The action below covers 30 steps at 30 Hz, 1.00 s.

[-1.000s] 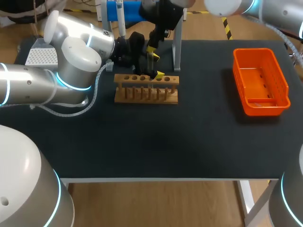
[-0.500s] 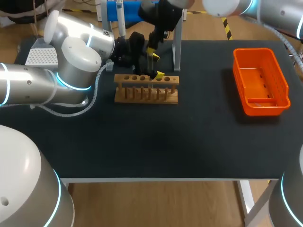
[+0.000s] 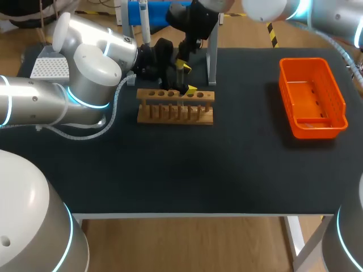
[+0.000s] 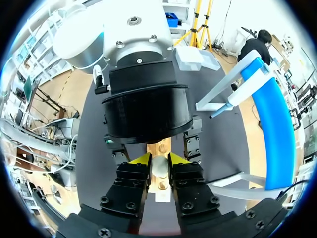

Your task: Invert the test tube, pick up the pipette, mount the tip to pipette, aspirate from beaker and dispense into the tube, eject the tip, return the pipette, and cap with the stopper.

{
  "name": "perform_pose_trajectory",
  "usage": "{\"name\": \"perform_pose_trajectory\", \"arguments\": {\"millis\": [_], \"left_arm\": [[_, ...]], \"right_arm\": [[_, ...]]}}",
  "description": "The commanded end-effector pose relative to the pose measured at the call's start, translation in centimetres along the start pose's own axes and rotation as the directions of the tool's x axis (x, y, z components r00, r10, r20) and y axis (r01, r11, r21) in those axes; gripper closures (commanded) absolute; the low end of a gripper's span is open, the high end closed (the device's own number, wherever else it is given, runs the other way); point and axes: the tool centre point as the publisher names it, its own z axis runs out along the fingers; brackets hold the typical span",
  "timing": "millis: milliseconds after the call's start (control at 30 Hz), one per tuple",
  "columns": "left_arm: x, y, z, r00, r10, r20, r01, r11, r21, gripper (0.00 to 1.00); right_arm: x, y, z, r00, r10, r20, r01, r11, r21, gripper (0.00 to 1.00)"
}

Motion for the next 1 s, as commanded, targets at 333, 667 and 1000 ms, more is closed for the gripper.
{"name": "perform_pose_trajectory", "arguments": {"millis": [333,667,1000], "left_arm": [[-0.1,0.0,0.0,1.0,0.0,-0.003,0.0,1.0,-0.001,0.0],[-0.1,0.0,0.0,1.0,0.0,-0.003,0.0,1.0,-0.001,0.0],[-0.1,0.0,0.0,1.0,0.0,-0.003,0.0,1.0,-0.001,0.0]], "right_arm": [[-0.1,-0.4,-0.4,1.0,0.009,0.02,-0.009,1.0,-0.012,0.0],[1.1,-0.4,-2.0,0.996,-0.07,0.057,0.077,0.989,-0.127,0.0],[1.6,-1.5,-3.5,0.998,-0.035,0.048,0.048,0.955,-0.294,0.0]]}}
